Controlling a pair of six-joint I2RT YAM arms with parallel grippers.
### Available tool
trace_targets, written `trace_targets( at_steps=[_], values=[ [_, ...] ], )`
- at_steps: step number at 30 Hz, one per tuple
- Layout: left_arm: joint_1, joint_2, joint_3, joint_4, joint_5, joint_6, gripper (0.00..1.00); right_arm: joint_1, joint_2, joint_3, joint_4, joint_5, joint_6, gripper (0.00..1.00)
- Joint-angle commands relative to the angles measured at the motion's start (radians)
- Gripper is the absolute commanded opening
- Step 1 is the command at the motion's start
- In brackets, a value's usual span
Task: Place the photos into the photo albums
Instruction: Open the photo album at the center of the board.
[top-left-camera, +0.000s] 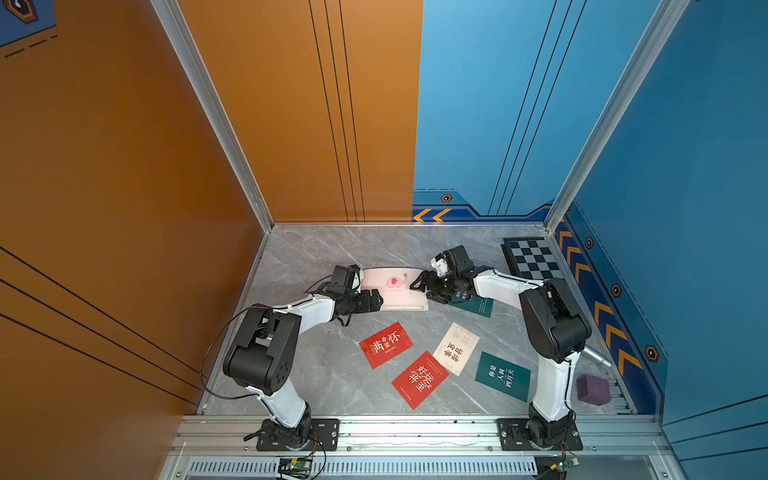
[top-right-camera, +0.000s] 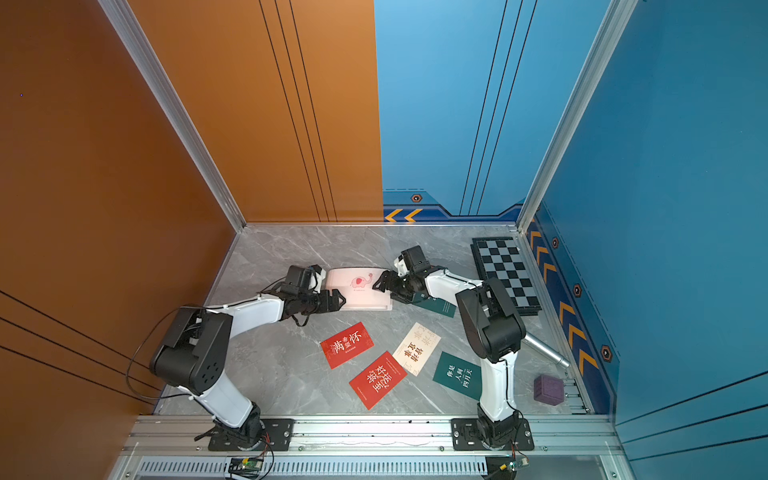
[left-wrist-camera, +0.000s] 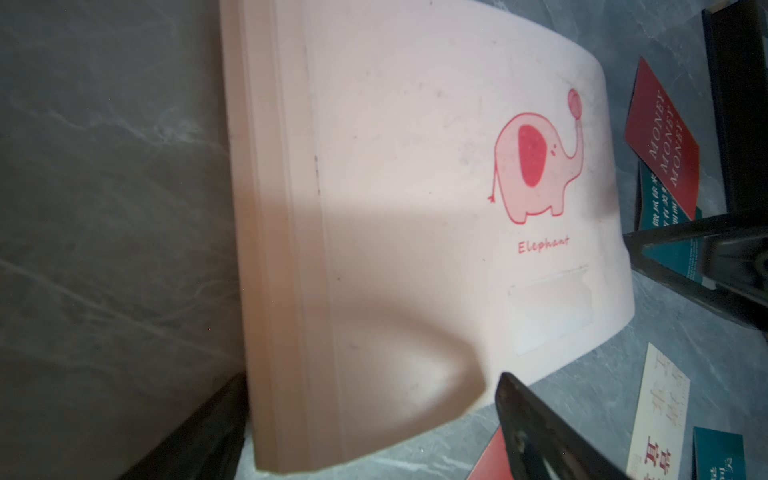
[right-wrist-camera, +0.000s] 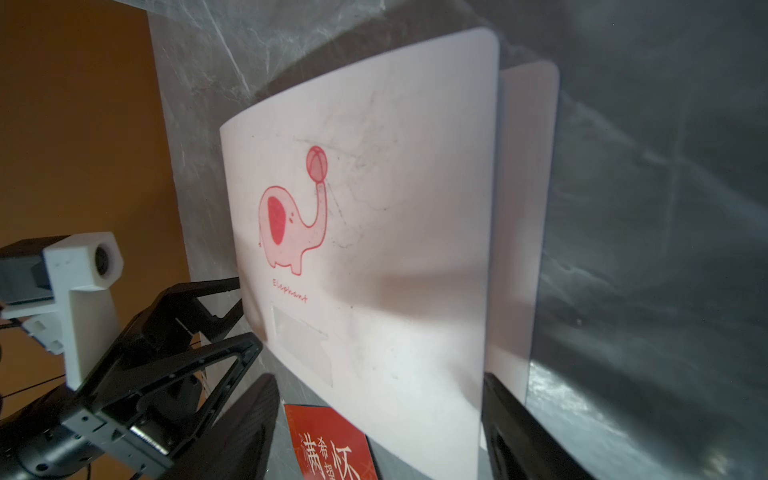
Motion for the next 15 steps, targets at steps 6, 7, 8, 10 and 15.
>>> trace_targets(
  at_steps=[6, 7, 8, 10, 15],
  values=[
    [-0.005, -0.005, 0.013, 0.000, -0.009, 0.022, 0.93, 0.028, -0.160, 0.057, 0.066, -0.099, 0.061, 0.77],
    [-0.006, -0.009, 0.010, 0.000, -0.011, 0.023, 0.93, 0.035, -0.166, 0.066, 0.072, -0.106, 0.068, 0.77],
    [-0.006, -0.010, 0.011, 0.000, -0.009, 0.023, 0.92, 0.043, -0.172, 0.075, 0.085, -0.113, 0.077, 0.77],
    [-0.007, -0.011, 0.012, 0.000, 0.002, 0.018, 0.93, 0.062, -0.181, 0.086, 0.115, -0.120, 0.094, 0.77],
    [-0.014, -0.030, 0.015, -0.001, 0.035, 0.015, 0.92, 0.109, -0.142, 0.156, 0.175, -0.124, 0.111, 0.77]
  ],
)
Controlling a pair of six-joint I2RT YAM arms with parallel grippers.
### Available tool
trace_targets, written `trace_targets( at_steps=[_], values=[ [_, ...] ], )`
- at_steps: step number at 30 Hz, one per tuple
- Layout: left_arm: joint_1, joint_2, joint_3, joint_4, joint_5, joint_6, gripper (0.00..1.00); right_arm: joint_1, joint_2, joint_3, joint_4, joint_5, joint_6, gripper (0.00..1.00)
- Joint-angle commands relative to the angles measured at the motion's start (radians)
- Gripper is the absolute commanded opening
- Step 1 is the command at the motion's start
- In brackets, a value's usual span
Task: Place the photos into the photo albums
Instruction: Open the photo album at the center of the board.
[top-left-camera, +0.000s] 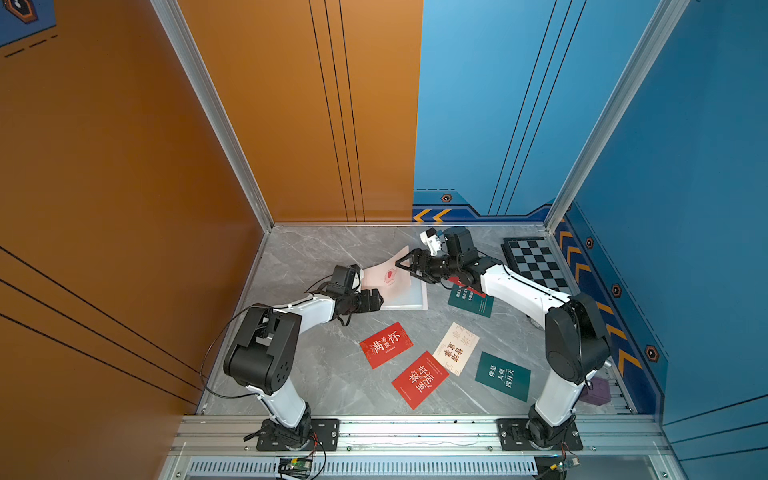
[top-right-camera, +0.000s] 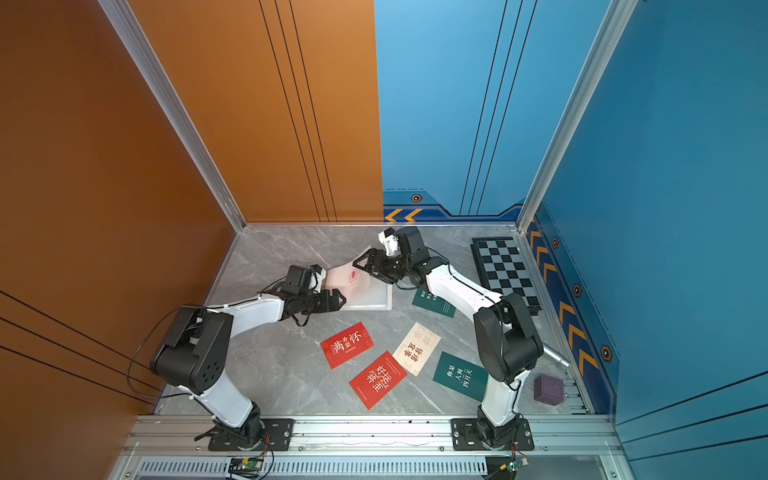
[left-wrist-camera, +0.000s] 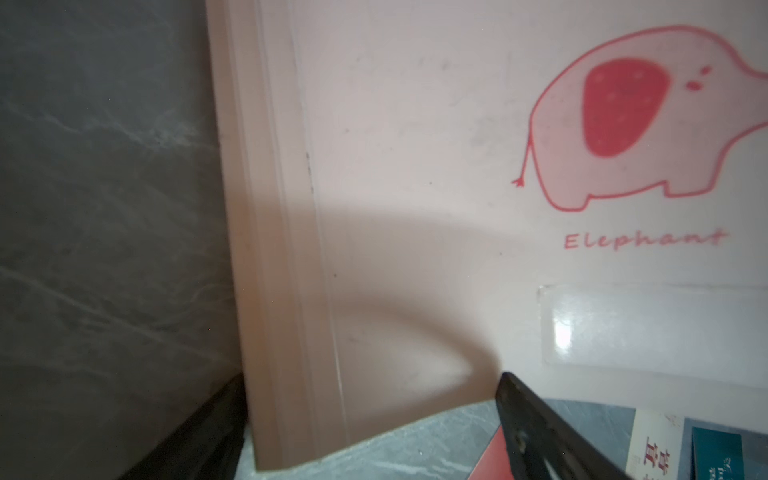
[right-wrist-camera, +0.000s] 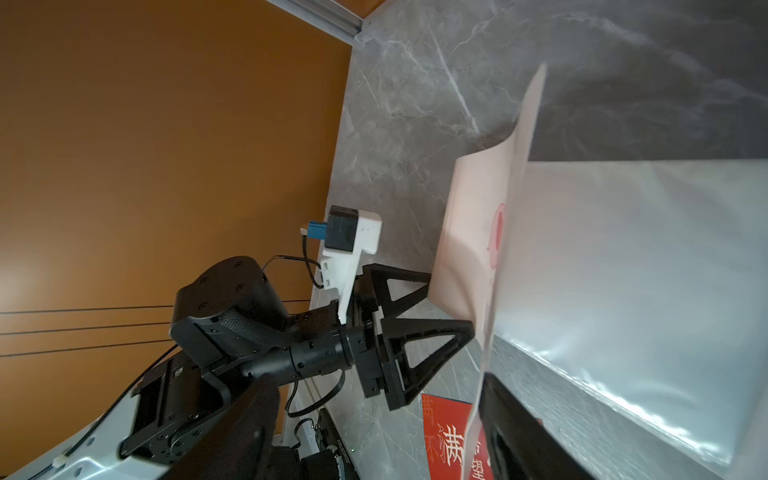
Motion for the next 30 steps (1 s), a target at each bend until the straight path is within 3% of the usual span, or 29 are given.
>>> trace_targets(
  at_steps=[1, 3, 12, 18, 26, 30],
  values=[
    [-0.014, -0.041, 0.011, -0.004, 0.028, 0.016, 0.92, 0.028, 0.031, 0.081, 0.071, -0.033, 0.028, 0.77],
    [-0.011, -0.077, -0.002, -0.002, 0.022, 0.016, 0.88, 0.041, 0.063, 0.116, 0.101, -0.036, 0.044, 0.77],
    [0.023, -0.314, -0.076, 0.023, -0.082, -0.018, 0.88, 0.091, 0.190, 0.287, 0.169, -0.031, 0.113, 0.77],
    [0.157, -0.526, -0.132, 0.013, -0.056, -0.250, 0.88, 0.136, 0.269, 0.393, 0.230, 0.012, 0.197, 0.78],
    [0.313, -0.808, -0.002, -0.388, -0.040, -0.215, 0.91, 0.222, 0.481, 0.540, 0.345, 0.003, 0.333, 0.83],
    [0.343, -0.892, 0.032, -0.448, -0.011, -0.239, 0.91, 0.234, 0.555, 0.571, 0.340, 0.021, 0.341, 0.83]
  ],
)
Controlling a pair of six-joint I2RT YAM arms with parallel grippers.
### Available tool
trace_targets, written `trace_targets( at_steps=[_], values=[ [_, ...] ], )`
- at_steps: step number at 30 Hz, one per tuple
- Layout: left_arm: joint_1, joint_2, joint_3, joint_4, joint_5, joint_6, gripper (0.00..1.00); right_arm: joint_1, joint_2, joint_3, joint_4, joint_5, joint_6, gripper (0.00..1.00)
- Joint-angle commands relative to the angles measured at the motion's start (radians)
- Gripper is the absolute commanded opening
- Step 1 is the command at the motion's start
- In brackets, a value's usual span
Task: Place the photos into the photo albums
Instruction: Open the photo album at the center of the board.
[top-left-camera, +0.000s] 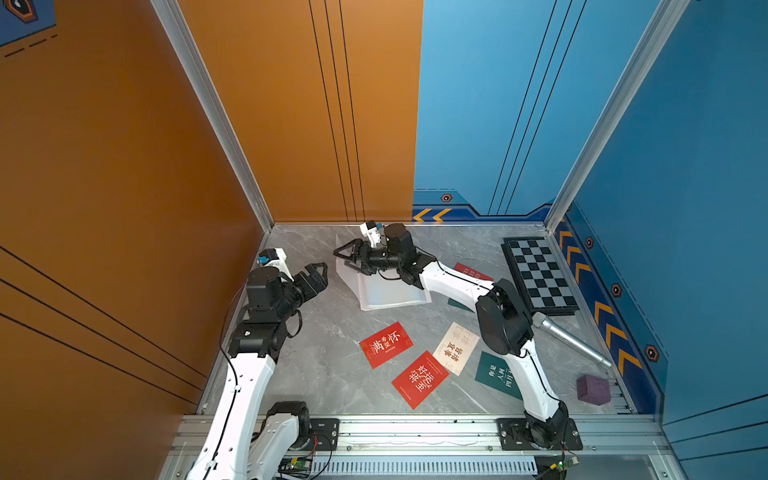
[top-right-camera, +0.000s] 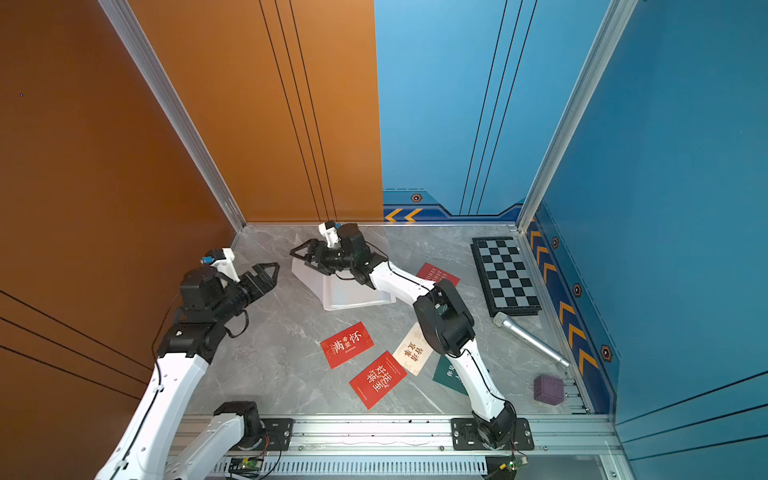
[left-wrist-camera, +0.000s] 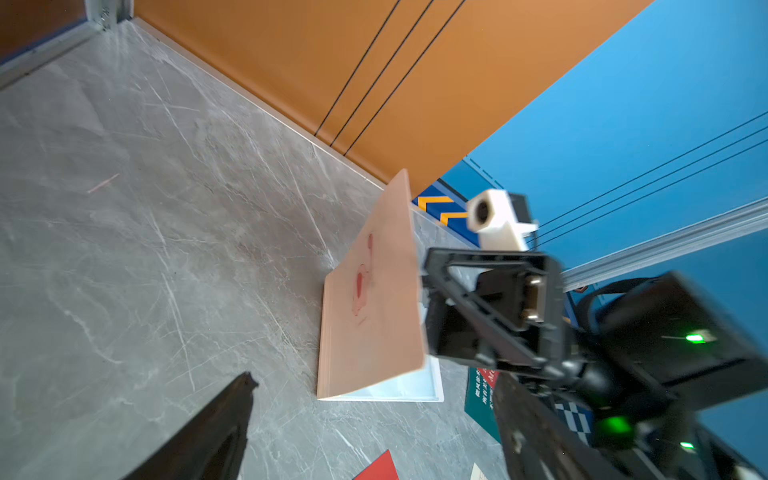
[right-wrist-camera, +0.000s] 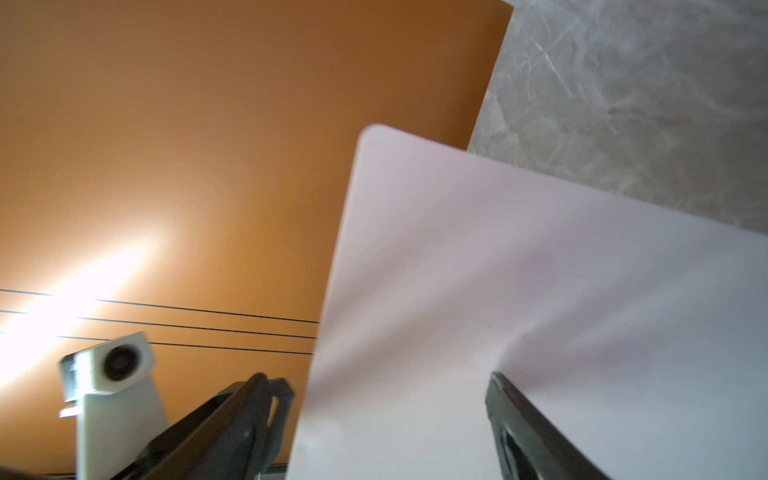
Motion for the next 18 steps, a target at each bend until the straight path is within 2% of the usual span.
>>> trace_targets(
  at_steps=[1, 6, 13, 18],
  values=[
    [0.012, -0.048, 0.038, -0.139, 0.039, -0.027, 0.91, 0.005, 0.059, 0.035, 0.032, 0.029, 0.040, 0.83],
    [-0.004, -0.025, 0.043, -0.140, 0.086, -0.079, 0.89, 0.002, 0.131, 0.050, 0.009, 0.061, 0.032, 0.83],
    [-0.119, 0.137, 0.079, -0.138, 0.036, -0.040, 0.88, -0.006, 0.159, 0.047, -0.141, 0.138, -0.061, 0.82],
    [-0.135, 0.280, 0.093, -0.128, 0.009, 0.004, 0.88, -0.022, 0.136, 0.001, -0.159, 0.175, -0.076, 0.82]
  ],
)
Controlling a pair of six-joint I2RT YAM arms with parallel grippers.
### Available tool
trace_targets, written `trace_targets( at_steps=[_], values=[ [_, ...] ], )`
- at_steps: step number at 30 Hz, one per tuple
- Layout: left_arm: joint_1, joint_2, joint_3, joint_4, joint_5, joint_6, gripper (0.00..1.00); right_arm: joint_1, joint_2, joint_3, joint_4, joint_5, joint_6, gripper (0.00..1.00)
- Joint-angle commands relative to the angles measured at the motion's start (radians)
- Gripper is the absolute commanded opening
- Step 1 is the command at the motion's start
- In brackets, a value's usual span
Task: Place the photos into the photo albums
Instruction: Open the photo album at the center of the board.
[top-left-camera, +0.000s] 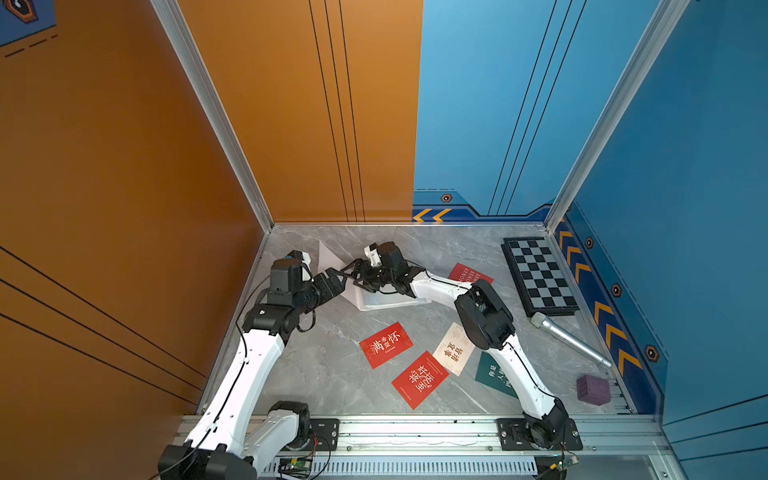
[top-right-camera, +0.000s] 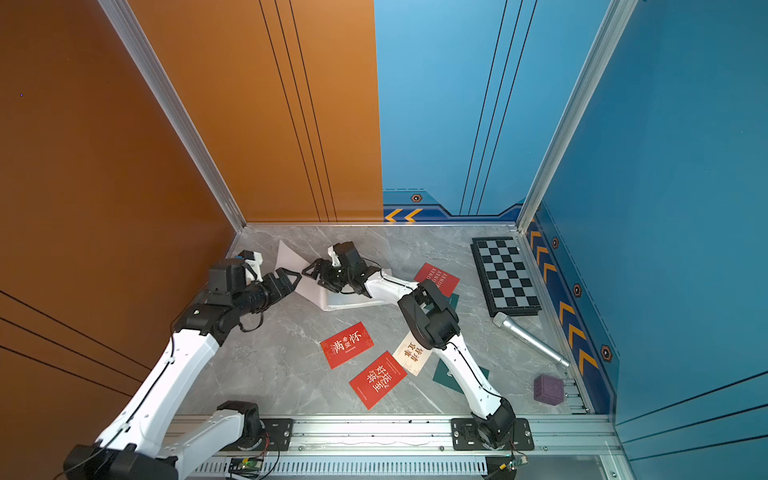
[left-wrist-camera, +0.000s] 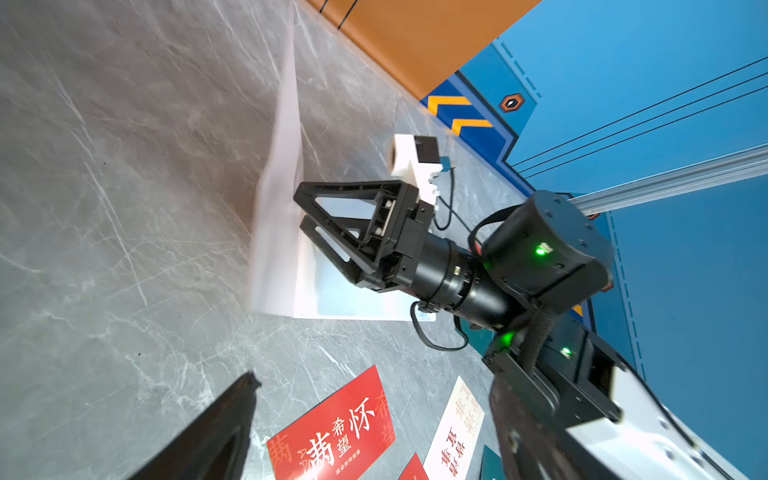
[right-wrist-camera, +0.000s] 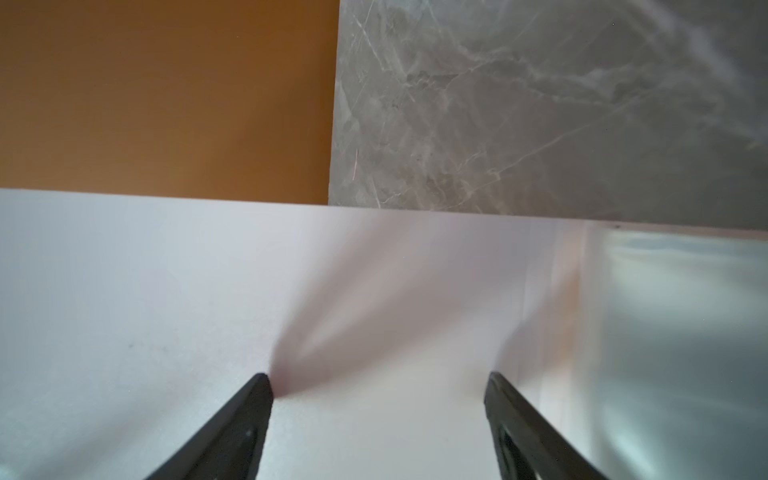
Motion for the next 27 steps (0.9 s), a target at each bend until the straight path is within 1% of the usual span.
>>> trace_targets(
  at_steps=[1, 3, 7, 9, 12, 14, 20, 21, 22, 23, 25, 26, 27],
  values=[
    [0.000, 0.072, 0.032, -0.012, -0.029, 0.044, 0.88, -0.008, -0.024, -0.017, -0.072, 0.057, -0.059, 0.82],
    [0.003, 0.115, 0.037, -0.009, -0.039, 0.059, 0.88, -0.004, -0.022, -0.004, -0.103, 0.060, -0.080, 0.82],
    [0.029, 0.163, 0.017, 0.007, -0.077, 0.075, 0.87, 0.001, 0.006, 0.018, -0.119, 0.038, -0.076, 0.82],
    [0.057, 0.180, 0.003, 0.009, -0.074, 0.078, 0.82, 0.000, 0.005, 0.019, -0.144, 0.050, -0.095, 0.82],
    [0.103, 0.184, -0.016, 0.006, -0.042, 0.067, 0.79, 0.001, -0.004, 0.041, -0.243, 0.095, -0.167, 0.82],
    [0.123, 0.152, -0.026, 0.008, -0.021, 0.056, 0.78, 0.005, 0.003, 0.073, -0.324, 0.125, -0.220, 0.82],
    [0.138, -0.003, 0.004, 0.002, -0.070, 0.023, 0.76, 0.029, 0.057, 0.190, -0.526, 0.186, -0.332, 0.79],
    [0.137, -0.023, 0.018, -0.002, -0.074, 0.015, 0.74, 0.037, 0.068, 0.214, -0.564, 0.204, -0.355, 0.77],
    [0.136, -0.040, 0.037, -0.005, -0.068, 0.007, 0.68, 0.044, 0.079, 0.238, -0.598, 0.220, -0.381, 0.74],
    [0.130, -0.050, 0.057, -0.006, -0.056, 0.008, 0.64, 0.049, 0.089, 0.260, -0.628, 0.235, -0.400, 0.73],
    [0.104, -0.062, 0.099, -0.007, -0.058, 0.008, 0.64, 0.061, 0.113, 0.309, -0.692, 0.271, -0.435, 0.70],
    [0.095, -0.058, 0.106, -0.008, -0.058, 0.012, 0.64, 0.066, 0.123, 0.331, -0.717, 0.285, -0.449, 0.70],
    [0.084, -0.047, 0.143, -0.009, -0.057, 0.020, 0.64, 0.070, 0.133, 0.353, -0.740, 0.297, -0.461, 0.70]
  ],
)
